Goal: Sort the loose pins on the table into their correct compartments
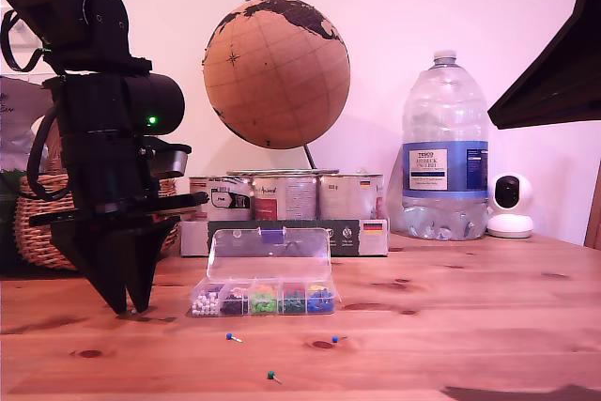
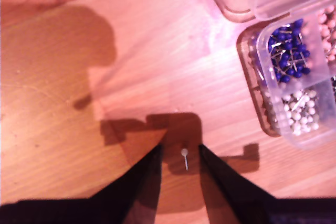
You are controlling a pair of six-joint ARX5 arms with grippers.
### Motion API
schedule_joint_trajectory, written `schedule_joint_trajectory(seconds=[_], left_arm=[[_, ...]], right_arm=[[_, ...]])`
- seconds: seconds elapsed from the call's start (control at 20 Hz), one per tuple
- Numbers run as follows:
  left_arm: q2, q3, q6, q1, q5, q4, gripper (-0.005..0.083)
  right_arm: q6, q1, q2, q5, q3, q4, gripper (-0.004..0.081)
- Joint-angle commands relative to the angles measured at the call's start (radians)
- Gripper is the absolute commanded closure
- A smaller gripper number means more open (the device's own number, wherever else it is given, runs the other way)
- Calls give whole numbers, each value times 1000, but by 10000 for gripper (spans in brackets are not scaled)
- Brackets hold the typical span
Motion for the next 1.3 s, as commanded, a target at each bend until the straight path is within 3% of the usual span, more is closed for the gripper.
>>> schedule_joint_trajectory(seconds=[0.0, 0.75, 1.25], left_arm=[[36, -9, -5, -5, -8, -1, 582], [37, -9, -3, -12, 16, 12, 769], [36, -7, 22, -11, 16, 22, 795]], right_arm=[[-6, 5, 4, -3, 11, 9, 780], [-6, 5, 4, -4, 11, 11, 780], [-6, 5, 4, -4, 11, 12, 780]])
